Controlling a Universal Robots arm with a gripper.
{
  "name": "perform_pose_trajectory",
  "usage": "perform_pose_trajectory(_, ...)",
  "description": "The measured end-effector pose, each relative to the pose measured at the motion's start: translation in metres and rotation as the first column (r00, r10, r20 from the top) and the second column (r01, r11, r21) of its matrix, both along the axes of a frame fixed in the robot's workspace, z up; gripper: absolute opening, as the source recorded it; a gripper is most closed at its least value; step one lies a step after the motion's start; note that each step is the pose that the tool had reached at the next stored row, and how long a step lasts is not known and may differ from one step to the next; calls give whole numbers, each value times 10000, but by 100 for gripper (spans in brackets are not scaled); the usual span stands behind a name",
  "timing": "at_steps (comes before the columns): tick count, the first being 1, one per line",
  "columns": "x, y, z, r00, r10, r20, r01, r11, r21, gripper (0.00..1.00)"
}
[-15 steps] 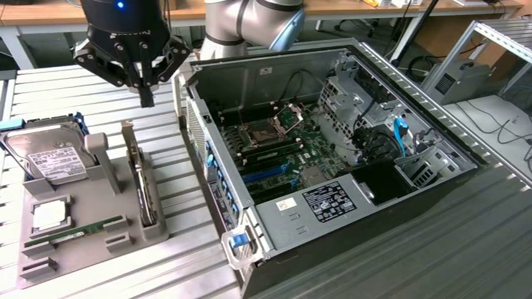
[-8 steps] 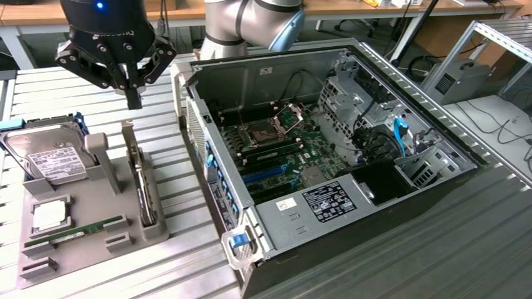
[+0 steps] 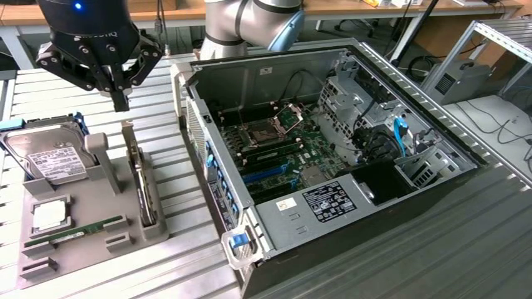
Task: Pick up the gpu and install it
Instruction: 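Reach for the gpu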
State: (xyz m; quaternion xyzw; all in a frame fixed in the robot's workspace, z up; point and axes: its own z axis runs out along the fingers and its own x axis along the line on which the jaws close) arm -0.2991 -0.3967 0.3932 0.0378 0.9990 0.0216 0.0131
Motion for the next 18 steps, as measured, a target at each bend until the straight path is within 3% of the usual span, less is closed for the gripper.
perform_pose_trajectory(6, -1, -20, 0, 10000, -1, -1, 1, 10000, 0, 11)
perform_pose_trajectory(11, -6, -126, 0, 10000, -1, 0, 1, 10000, 0, 11)
perform_pose_trajectory(13, -10, -189, 1, 10000, -2, -1, 2, 10000, -1, 11)
perform_pose_trajectory(18, -22, -281, -1, 10000, -1, 1, 1, 10000, 0, 11)
